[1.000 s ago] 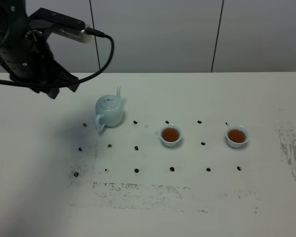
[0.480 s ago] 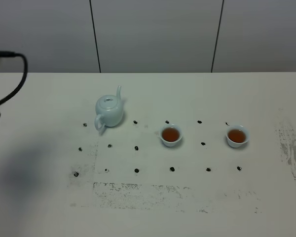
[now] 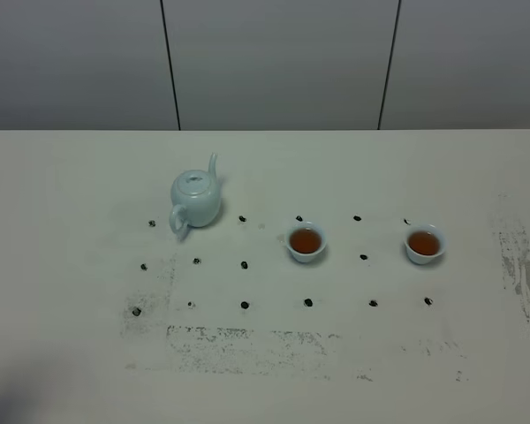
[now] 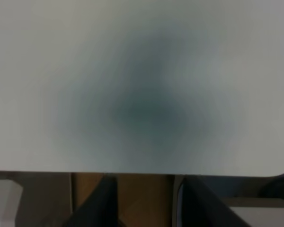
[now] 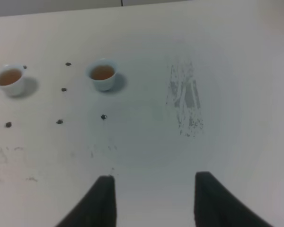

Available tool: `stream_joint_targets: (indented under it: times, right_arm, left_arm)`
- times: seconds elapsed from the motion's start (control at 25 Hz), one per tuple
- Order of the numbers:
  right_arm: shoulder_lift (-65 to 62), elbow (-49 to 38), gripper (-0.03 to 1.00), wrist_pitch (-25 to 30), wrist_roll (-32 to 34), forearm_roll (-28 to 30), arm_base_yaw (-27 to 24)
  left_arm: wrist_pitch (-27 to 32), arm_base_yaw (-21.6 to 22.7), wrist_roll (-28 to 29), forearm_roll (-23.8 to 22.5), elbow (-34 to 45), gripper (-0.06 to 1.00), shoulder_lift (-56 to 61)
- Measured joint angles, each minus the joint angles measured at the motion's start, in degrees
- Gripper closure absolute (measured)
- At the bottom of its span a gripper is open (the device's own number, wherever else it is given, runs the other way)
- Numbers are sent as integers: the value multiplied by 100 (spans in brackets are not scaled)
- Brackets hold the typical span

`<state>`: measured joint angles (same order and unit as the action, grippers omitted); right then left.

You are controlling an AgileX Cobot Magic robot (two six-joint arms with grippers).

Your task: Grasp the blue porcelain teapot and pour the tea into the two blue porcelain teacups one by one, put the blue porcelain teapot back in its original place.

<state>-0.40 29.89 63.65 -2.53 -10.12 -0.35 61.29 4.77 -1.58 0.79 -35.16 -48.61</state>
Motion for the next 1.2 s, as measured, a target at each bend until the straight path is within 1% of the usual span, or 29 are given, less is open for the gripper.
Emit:
stream_joint_targets:
  times: [0.2,0.28,0.68,0.96,1.04,1.2]
  right_arm:
    - [0,0,60,0,0,0,0]
    - [0,0,60,0,0,0,0]
    - [0,0,60,0,0,0,0]
    - [0,0,60,0,5,0,0]
    - [0,0,60,0,5,0,0]
    - [0,0,60,0,-1,-6,0]
  left_arm:
    - [-25,0,86,18,606,59,941]
    - [-37,0,93,91,808,59,1340]
    - [-70,-8,98,145,846,59,3309]
    - [-65,-311,98,149,860,59,4617]
    - [-51,-369,98,155,867,59,4841]
    - [-45,-477,93,162,893,59,4881]
